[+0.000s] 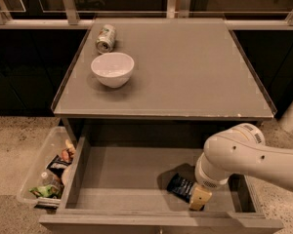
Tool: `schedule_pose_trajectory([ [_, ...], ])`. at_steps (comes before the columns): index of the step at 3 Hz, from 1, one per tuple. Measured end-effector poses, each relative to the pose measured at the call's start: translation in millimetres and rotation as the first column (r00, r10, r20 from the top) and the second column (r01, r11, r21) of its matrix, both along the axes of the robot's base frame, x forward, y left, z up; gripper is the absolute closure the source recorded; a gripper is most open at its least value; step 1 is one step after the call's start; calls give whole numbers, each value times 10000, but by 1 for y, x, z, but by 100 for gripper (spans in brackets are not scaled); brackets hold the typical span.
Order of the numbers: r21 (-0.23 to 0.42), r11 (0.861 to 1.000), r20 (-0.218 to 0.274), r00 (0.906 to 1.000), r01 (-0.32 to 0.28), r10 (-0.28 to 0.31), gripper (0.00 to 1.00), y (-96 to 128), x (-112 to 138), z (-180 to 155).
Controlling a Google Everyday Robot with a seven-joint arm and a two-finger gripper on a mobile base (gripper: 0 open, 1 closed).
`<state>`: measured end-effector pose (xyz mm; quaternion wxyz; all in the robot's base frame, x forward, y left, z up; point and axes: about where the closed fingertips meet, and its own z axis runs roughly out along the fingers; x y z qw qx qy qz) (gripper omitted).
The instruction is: Pick rxbar blueberry from top drawer and place on counter
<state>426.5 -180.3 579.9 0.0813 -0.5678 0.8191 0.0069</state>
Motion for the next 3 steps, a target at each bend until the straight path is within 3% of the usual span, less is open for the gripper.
schedule_pose_trajectory([
  [2, 0, 10000, 0, 10000, 0, 0, 100, 0, 0, 15],
  [3, -277, 9996, 860, 9963, 46, -22, 100, 1, 15, 62],
])
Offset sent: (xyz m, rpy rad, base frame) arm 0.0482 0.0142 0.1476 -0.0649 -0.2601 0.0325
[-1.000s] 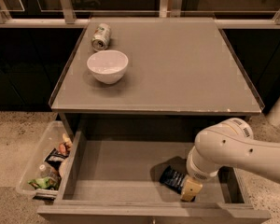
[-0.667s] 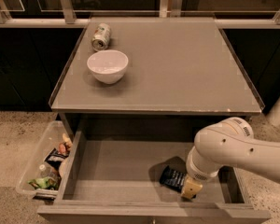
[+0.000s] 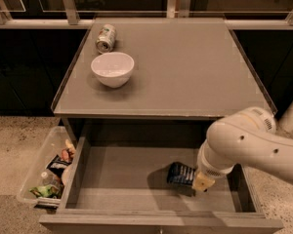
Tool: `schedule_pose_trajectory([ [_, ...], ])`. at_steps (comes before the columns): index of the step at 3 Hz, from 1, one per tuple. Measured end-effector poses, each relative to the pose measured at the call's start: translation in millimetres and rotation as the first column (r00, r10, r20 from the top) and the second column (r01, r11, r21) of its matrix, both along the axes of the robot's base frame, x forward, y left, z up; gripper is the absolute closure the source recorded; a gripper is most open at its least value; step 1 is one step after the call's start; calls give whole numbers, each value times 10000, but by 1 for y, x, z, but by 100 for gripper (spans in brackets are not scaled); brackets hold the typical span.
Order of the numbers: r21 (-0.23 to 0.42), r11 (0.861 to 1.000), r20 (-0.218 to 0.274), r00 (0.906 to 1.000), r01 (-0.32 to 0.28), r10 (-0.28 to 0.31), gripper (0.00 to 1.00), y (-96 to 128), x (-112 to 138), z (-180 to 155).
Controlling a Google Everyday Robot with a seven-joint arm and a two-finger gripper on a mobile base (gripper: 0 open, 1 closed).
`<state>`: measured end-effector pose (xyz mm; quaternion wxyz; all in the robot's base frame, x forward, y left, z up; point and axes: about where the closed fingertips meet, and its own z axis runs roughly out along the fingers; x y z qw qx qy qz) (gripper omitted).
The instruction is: Pick rxbar blueberry from top drawer and place on counter
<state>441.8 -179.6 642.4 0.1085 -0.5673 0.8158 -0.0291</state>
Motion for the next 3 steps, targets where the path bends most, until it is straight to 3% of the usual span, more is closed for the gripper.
schedule_pose_trajectory([
  [1, -473, 9981, 1372, 9900, 399, -331, 100, -7, 24, 82],
  [2, -535, 9951, 2319, 9703, 835, -690, 100, -19, 44, 171],
  [3, -539, 9950, 2319, 9703, 835, -688, 100, -20, 44, 171],
])
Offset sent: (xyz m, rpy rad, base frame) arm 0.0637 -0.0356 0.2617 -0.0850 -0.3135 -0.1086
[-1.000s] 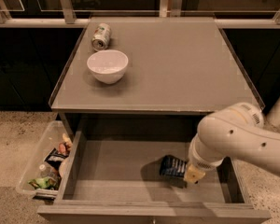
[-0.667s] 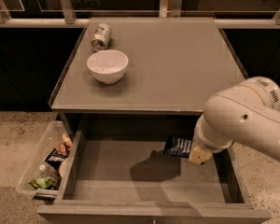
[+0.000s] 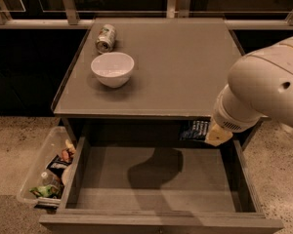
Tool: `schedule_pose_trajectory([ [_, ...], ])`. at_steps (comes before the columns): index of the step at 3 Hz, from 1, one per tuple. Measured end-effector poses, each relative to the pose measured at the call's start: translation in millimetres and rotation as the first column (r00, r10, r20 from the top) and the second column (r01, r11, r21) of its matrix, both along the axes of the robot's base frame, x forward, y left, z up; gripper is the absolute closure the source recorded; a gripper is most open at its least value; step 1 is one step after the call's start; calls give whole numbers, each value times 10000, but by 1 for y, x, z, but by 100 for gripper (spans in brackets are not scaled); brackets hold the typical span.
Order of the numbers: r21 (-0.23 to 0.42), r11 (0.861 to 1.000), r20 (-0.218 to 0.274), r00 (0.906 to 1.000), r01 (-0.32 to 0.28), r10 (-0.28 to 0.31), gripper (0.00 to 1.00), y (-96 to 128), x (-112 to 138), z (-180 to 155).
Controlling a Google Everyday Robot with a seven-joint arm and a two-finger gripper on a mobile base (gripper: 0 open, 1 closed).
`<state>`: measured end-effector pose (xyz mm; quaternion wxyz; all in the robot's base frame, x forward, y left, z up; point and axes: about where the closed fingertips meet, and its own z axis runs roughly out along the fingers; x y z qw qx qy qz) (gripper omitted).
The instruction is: Pick rxbar blueberry from top drawer and place on counter
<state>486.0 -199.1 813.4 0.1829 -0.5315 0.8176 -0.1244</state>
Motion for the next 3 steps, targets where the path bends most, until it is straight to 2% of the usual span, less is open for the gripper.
schedule_pose_trajectory([
  [1, -400, 9992, 316, 9995, -37, 50, 100, 2, 0, 27],
  [2, -1166, 9930, 324, 9994, 164, -127, 100, 8, -28, 60],
  [3, -2026, 9787, 189, 9993, 341, -310, 100, -3, -31, 100],
])
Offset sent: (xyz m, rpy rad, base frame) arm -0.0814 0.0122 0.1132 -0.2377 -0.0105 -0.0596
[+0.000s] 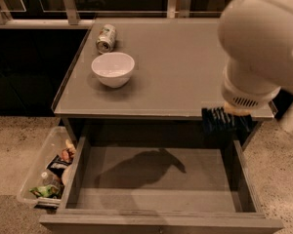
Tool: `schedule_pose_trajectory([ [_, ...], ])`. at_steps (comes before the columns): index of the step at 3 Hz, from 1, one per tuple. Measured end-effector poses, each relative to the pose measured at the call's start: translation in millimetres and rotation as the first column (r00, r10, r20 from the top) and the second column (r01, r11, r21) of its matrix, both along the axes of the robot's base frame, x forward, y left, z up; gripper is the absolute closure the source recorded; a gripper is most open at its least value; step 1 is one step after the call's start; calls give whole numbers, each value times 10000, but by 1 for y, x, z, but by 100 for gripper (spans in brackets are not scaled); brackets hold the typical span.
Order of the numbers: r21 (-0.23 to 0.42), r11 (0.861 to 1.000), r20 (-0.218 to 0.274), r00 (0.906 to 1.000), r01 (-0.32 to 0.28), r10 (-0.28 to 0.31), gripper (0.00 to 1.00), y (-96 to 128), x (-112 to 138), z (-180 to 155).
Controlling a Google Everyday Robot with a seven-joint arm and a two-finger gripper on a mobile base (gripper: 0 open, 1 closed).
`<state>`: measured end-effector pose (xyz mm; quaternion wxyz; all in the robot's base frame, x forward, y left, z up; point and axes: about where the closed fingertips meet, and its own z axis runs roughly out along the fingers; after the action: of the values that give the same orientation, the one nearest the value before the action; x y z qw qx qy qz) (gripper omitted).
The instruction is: Pick rxbar blueberry from top drawer and place on counter
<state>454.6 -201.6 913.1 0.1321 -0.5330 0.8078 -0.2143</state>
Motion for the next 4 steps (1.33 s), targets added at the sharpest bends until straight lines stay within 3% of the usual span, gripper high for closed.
schedule_pose_trajectory([
  [1, -212, 9997, 173, 9998, 136, -133, 100, -13, 45, 37],
  [2, 88, 9994, 242, 9992, 327, -329, 100, -14, 117, 40],
  [3, 439, 9983, 698, 9967, 392, -423, 100, -12, 133, 59],
  [4, 440, 9982, 693, 9967, 397, -427, 100, -13, 133, 59],
])
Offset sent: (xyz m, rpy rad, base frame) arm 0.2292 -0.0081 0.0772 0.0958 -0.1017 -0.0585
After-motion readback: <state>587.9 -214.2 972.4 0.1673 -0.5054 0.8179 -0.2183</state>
